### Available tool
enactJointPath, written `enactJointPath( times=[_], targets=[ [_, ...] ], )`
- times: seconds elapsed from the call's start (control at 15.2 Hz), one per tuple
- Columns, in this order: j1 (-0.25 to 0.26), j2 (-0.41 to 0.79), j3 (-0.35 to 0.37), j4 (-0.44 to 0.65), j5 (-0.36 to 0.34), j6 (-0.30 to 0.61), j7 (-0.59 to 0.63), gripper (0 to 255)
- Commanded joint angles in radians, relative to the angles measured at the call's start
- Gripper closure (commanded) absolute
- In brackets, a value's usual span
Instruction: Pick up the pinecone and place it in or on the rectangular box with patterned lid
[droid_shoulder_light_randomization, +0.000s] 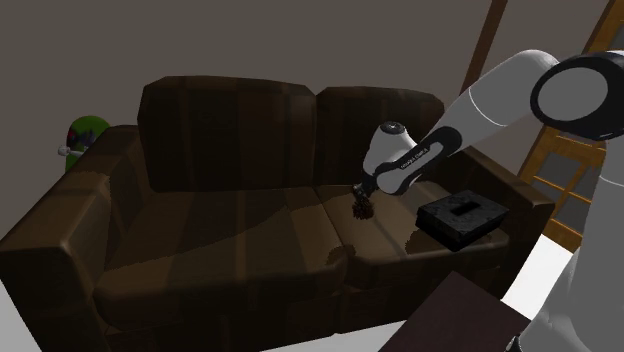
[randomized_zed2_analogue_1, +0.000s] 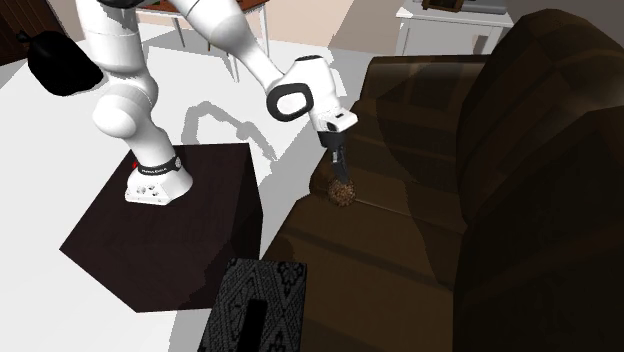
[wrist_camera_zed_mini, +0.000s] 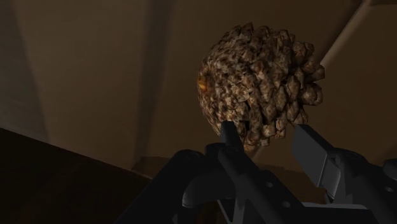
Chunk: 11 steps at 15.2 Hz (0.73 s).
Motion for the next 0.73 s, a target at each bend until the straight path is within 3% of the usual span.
enactJointPath(
  times=[0.0, 0.66],
  targets=[
    [-0.002, -0.022, 0.003, 0.004, 0.007, -0.025, -0.012, 255],
    [0.001, -0.121, 0.013, 0.032, 0.030, -0.150, -0.053, 255]
  ],
)
